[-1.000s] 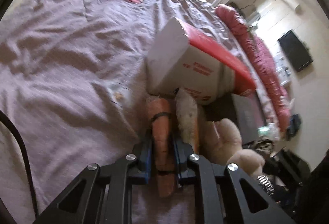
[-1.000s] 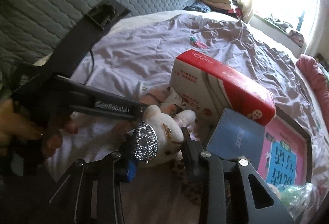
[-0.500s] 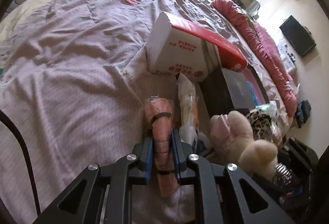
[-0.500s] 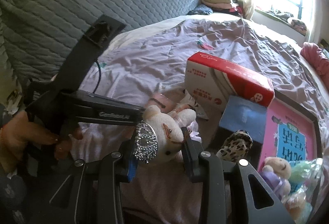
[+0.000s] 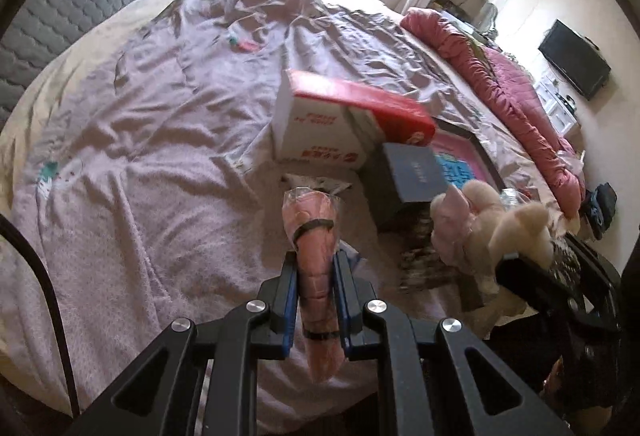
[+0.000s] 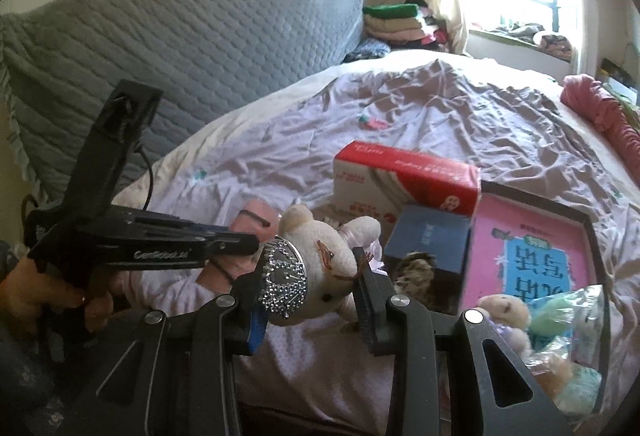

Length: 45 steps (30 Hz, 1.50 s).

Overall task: Organize soft objects
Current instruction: 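Lift and carry the pink item with the left gripper while the right carries the bunny over the tray, then lower the pink item with the left gripper while the right lowers the bunny into the tray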

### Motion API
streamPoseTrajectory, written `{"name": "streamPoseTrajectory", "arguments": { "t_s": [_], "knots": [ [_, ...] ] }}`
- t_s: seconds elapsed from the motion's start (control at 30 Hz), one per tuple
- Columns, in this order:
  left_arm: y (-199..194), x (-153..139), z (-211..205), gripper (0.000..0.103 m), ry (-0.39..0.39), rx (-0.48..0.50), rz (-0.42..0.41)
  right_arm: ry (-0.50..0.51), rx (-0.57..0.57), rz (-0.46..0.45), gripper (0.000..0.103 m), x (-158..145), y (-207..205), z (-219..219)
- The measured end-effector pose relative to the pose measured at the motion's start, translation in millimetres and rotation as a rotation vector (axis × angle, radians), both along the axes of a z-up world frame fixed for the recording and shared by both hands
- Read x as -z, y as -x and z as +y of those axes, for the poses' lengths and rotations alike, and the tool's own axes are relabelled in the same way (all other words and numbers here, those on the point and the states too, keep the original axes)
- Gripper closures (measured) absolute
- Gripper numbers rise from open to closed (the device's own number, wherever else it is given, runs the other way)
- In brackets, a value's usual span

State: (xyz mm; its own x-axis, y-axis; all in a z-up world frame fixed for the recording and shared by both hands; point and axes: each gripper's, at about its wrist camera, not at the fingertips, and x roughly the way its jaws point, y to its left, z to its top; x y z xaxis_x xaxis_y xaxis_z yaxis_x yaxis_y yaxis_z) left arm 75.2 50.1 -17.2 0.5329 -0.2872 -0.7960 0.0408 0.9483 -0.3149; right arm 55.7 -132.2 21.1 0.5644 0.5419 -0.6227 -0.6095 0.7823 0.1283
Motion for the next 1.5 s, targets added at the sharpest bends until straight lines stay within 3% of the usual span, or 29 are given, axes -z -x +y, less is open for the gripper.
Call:
{"name": "streamPoseTrajectory", "arguments": {
  "t_s": [0.43,0.9,1.23,1.5],
  "knots": [
    [15,-38,-63,0.086,-0.070,0.100,-0.069,-0.074,0.084,-0.058,0.066,-35,10,-43],
    [21,-58,-126,0.086,-0.140,0.189,-0.106,-0.142,0.192,-0.098,0.065,-52,12,-100],
    [9,-74,-171,0.086,-0.141,0.255,-0.150,-0.108,0.398,-0.164,0.065,-63,15,-181],
    [-3,-68,-208,0.086,-0.158,0.312,-0.146,-0.150,0.521,-0.157,0.065,-59,17,-237]
  ]
}}
